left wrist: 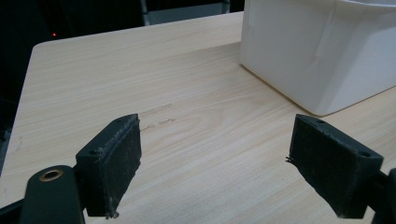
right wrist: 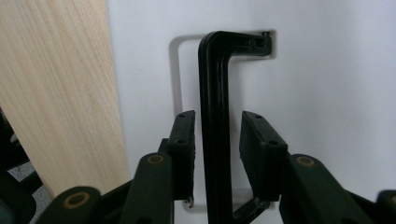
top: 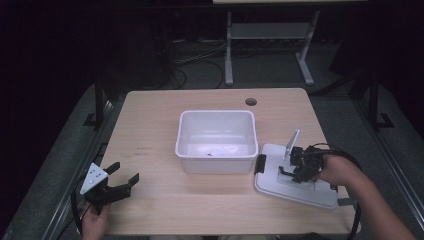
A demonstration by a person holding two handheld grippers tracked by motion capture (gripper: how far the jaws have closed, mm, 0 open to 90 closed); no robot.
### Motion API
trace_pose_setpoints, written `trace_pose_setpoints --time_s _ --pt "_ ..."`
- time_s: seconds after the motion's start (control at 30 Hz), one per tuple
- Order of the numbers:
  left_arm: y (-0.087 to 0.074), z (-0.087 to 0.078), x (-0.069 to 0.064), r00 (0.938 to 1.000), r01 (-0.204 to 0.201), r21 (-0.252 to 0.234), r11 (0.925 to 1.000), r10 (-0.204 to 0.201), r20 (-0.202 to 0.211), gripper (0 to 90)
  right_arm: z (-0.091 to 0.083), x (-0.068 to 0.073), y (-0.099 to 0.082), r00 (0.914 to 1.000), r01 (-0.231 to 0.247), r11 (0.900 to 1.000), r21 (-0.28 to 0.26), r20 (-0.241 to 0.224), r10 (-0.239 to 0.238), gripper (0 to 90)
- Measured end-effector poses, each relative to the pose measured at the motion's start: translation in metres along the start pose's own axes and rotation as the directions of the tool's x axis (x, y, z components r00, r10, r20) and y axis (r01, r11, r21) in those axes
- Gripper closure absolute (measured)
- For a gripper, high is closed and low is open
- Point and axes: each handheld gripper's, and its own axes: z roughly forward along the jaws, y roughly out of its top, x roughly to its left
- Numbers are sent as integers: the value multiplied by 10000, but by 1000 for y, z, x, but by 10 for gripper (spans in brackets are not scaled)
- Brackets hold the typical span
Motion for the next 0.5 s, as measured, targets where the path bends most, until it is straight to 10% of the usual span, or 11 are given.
trace_pose_setpoints --time_s 0.5 --pt "0 -1 1 10000 38 -25 10000 -38 -41 163 -10 -4 3 9996 110 9996 248 254 -116 727"
